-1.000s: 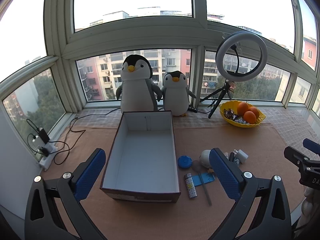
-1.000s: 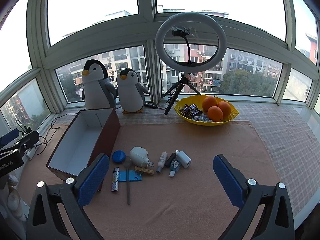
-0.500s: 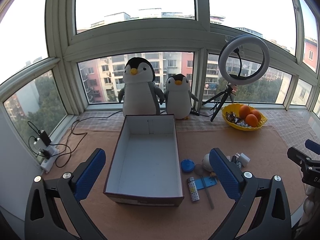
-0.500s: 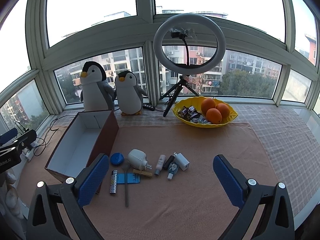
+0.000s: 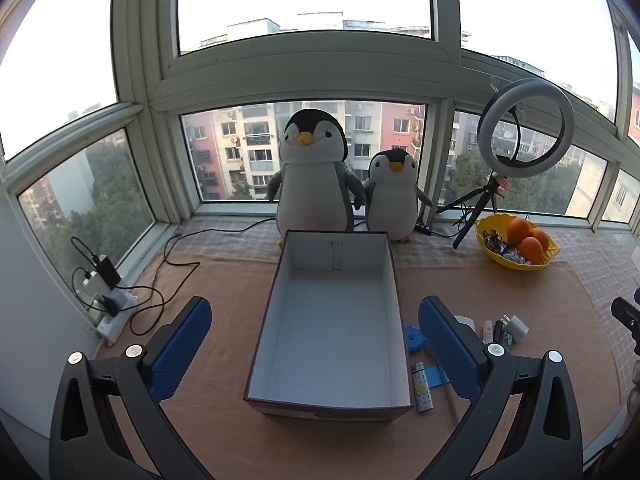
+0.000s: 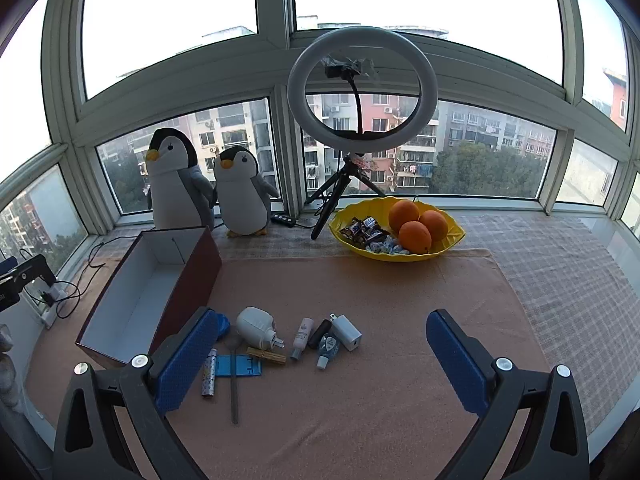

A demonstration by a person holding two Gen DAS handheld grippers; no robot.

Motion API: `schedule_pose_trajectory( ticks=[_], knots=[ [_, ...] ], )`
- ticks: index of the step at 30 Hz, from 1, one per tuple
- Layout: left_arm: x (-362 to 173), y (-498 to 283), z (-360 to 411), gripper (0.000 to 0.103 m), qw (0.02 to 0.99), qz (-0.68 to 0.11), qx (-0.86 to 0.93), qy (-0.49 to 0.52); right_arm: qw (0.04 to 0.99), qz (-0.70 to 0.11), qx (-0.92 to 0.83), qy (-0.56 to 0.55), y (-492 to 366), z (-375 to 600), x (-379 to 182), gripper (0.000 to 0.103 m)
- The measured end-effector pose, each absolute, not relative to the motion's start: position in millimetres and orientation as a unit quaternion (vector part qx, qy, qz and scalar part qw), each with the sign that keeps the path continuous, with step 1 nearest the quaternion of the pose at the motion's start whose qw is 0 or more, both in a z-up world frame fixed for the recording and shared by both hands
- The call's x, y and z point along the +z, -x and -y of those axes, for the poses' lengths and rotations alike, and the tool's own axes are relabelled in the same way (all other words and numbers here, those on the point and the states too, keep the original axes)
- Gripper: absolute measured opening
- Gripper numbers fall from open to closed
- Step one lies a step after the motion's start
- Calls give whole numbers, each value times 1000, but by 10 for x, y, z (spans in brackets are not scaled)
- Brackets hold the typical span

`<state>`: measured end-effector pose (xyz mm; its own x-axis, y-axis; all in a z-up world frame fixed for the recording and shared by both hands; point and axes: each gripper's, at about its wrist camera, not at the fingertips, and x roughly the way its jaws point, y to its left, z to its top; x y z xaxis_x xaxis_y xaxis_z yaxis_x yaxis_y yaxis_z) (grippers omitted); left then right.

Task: Organize rigid objects
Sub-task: 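Clamp the cardboard box wall with the left tool while the right tool moves toward the items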

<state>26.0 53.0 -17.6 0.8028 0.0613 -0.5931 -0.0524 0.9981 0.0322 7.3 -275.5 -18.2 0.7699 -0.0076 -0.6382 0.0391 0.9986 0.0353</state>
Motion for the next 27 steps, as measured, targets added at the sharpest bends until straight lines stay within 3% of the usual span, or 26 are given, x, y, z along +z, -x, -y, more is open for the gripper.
schedule_pose_trajectory(
  ticks=[15, 21, 24, 27],
  knots=[
    [-630, -1016, -1254, 101, 914, -394, 87, 27, 933, -360, -16, -9, -765, 3095, -299, 103],
    [-1085, -1185, -1350, 91, 891, -442, 104, 18, 922, -385, -30, -2, -1010, 3243, -528, 103],
    [-1313, -1212, -1384, 78, 880, -462, 104, 26, 917, -396, -34, 2, -1058, 3286, -671, 103],
    [-1434, -1242, -1397, 73, 875, -471, 110, 23, 912, -408, -40, 11, -1127, 3326, -846, 102]
  ],
)
